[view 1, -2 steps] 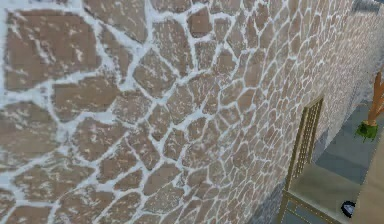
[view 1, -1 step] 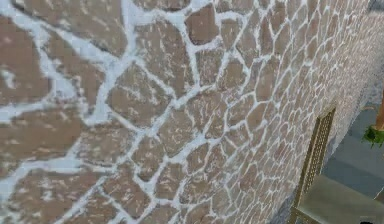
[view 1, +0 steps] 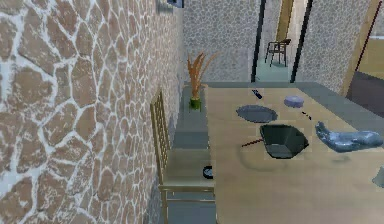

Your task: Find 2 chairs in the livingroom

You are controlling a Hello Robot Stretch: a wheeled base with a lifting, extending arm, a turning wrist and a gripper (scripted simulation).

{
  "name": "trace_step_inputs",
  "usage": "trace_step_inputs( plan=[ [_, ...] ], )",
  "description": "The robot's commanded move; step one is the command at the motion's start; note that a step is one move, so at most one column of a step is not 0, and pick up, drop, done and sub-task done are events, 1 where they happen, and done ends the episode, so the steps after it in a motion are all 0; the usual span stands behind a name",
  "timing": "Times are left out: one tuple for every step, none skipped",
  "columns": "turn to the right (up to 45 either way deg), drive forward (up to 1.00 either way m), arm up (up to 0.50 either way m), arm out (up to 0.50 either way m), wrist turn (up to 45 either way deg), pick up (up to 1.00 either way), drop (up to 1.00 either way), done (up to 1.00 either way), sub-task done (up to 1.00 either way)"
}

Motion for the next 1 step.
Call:
trace_step_inputs(
  plan=[
    [0.0, 0.00, 0.00, 0.00, 0.0, 0.00, 0.00, 1.00, 0.00]
  ],
)
